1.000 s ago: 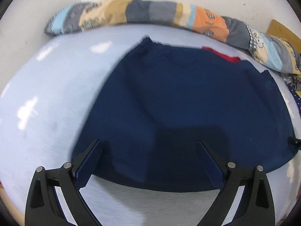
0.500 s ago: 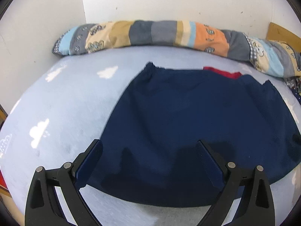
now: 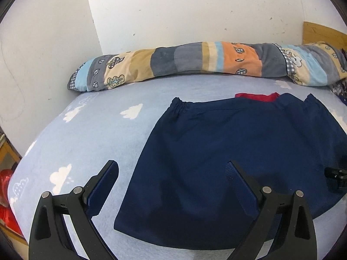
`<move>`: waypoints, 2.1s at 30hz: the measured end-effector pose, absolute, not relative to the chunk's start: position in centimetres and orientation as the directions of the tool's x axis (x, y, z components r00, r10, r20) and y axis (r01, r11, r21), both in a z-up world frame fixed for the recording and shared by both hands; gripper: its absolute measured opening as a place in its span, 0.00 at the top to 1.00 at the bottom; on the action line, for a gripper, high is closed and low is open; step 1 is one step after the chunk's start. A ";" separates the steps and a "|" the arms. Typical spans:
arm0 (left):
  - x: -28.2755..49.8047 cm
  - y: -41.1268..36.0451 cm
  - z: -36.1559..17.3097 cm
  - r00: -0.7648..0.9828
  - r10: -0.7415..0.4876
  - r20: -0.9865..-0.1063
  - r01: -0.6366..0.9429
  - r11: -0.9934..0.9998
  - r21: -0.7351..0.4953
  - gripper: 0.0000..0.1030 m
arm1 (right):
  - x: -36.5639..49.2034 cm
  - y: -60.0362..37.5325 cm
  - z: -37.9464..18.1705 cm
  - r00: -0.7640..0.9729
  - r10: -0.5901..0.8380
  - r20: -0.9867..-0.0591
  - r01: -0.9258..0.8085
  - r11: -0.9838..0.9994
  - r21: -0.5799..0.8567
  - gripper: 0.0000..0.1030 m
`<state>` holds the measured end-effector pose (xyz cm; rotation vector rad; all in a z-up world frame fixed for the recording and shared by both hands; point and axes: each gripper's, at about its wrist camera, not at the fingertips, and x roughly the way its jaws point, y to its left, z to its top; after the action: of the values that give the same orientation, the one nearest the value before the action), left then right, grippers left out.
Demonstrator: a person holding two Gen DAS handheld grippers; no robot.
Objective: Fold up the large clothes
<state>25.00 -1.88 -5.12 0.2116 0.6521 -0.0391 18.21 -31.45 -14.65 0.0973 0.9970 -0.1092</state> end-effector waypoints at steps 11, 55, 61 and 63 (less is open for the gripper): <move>24.9 -2.5 -5.1 0.802 0.028 -0.597 0.112 0.974 0.196 0.04 | 18.5 -31.6 -15.6 0.485 -0.060 -0.872 0.154 0.988 0.018 0.00; 27.4 -1.7 -8.3 0.607 -0.155 -0.779 0.176 0.983 -0.058 0.04 | 4.3 -51.2 -17.8 0.714 0.388 -0.582 0.442 0.395 0.806 0.31; 27.6 -0.6 -8.2 0.598 -0.177 -0.781 0.153 0.983 -0.106 0.04 | 6.2 -51.4 -19.0 0.712 0.360 -0.603 0.470 0.394 0.790 0.31; 27.7 -0.5 -8.2 0.597 -0.180 -0.782 0.147 0.983 -0.115 0.04 | 6.9 -52.1 -19.3 0.728 0.366 -0.579 0.447 0.386 0.807 0.31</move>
<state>27.65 -0.53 -8.21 -0.0397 0.9118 -0.1899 6.89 -52.07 -19.29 1.2106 0.8041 -0.0593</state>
